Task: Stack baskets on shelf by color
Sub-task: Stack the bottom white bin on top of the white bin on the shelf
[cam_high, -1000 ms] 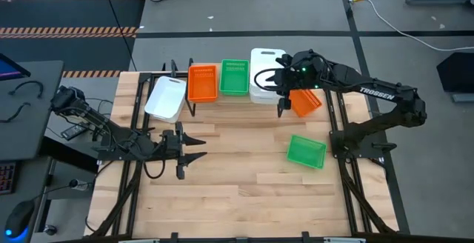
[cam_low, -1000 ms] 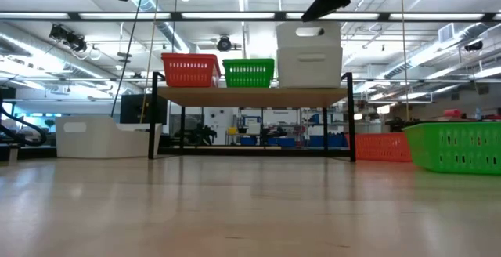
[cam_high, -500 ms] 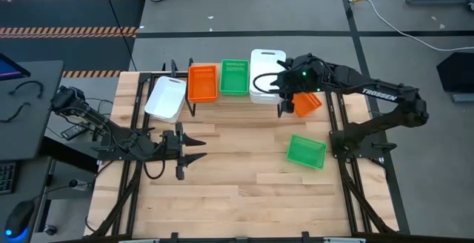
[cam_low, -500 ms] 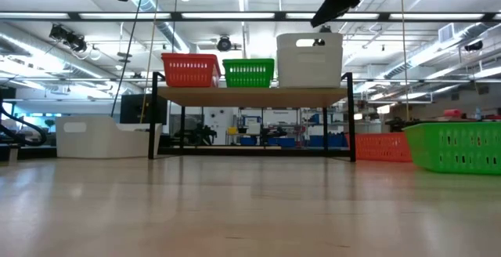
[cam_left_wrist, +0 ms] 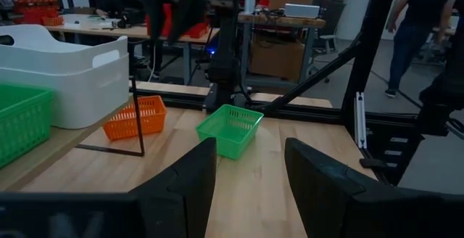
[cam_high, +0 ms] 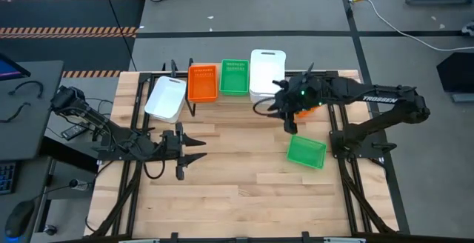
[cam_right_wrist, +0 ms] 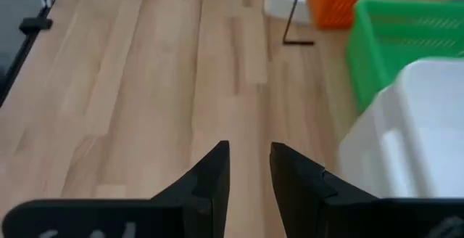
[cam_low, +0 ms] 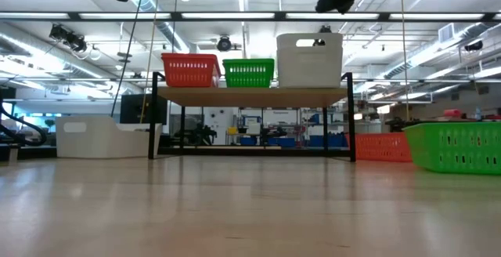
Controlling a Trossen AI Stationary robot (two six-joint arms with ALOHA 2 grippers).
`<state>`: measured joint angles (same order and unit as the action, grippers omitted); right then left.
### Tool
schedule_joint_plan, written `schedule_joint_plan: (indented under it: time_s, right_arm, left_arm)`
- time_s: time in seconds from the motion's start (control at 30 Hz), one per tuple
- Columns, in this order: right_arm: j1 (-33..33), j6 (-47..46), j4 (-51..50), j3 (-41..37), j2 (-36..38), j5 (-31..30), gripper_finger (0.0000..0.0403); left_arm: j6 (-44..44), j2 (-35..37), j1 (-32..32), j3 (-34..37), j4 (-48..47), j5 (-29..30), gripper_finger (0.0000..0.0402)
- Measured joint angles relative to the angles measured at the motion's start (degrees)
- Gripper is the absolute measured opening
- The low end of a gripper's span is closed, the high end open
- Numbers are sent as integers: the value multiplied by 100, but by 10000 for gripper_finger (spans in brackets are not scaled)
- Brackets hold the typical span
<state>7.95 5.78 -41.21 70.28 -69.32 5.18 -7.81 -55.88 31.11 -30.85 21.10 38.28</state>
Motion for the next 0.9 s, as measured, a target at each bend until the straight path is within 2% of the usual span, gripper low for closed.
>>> schedule_joint_plan:
  time_s: [0.27, 0.43, 0.77, 0.9]
  right_arm:
    - [-330, -729, 586, -1053, -4, -1087, 105]
    - [-297, -679, 1641, -1596, -7, -1219, 105]
    - [-149, -608, 1728, -1709, -4, -1354, 105]
    - [-149, -627, 1594, -1711, 25, -1741, 105]
  left_arm:
    - [-130, 0, 0, 0, 0, -2, 172]
    - [-200, 0, 0, 0, -26, -2, 172]
    - [-198, 0, 0, 0, -62, -2, 172]
    - [-203, 0, 1, 2, -81, -2, 172]
